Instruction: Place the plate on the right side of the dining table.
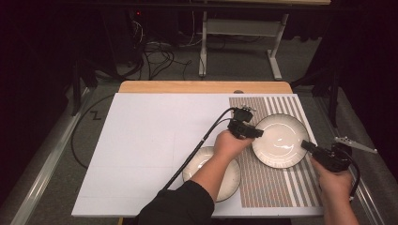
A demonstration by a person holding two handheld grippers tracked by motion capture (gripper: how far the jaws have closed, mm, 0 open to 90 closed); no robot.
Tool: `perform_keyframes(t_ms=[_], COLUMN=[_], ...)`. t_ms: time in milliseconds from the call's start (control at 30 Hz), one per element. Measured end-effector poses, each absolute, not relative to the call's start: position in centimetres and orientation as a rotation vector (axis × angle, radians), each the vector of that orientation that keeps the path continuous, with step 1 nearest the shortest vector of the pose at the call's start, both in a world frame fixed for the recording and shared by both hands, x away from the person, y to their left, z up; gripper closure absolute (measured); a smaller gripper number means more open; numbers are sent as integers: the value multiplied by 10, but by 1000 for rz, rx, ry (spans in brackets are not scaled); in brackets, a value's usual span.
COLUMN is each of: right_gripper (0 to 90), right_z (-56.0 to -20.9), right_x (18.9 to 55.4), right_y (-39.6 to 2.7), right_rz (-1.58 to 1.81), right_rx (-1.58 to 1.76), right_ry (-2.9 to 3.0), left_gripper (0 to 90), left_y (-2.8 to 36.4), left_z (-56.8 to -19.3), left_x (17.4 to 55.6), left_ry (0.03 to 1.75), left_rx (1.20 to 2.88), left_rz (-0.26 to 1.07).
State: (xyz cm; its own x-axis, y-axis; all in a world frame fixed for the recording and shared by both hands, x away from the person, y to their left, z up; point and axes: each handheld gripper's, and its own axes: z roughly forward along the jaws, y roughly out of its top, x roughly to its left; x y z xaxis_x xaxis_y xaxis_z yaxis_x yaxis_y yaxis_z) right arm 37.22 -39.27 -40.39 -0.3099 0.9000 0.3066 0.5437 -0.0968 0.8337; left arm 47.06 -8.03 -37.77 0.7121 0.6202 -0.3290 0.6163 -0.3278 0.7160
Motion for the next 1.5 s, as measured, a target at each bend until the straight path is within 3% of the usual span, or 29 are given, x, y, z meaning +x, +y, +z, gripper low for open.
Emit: perform_keyframes(t_ms=[300, 433, 833, 1033, 1200, 1500], right_gripper=[870, 865, 854, 853, 848, 842], right_z=[-405, -405, -409, -405, -407, -411], right_x=[376, 377, 385, 390, 394, 400], right_y=[-390, -389, -385, -381, -381, -382], right_rz=[1349, 1331, 1285, 1250, 1239, 1232], right_rx=[1593, 1600, 1651, 1666, 1705, 1777], right_ry=[1815, 1812, 1798, 1801, 1793, 1776], left_gripper=[390, 377, 293, 186, 147, 59], left_y=[-33, -3, 91, 137, 175, 211], left_z=[-364, -361, -347, -356, -368, -390], left_x=[441, 425, 371, 342, 322, 299], left_ry=[855, 860, 849, 871, 898, 904], left_rx=[1984, 1936, 1822, 1780, 1753, 1713], left_rz=[114, 105, 264, 375, 444, 546])
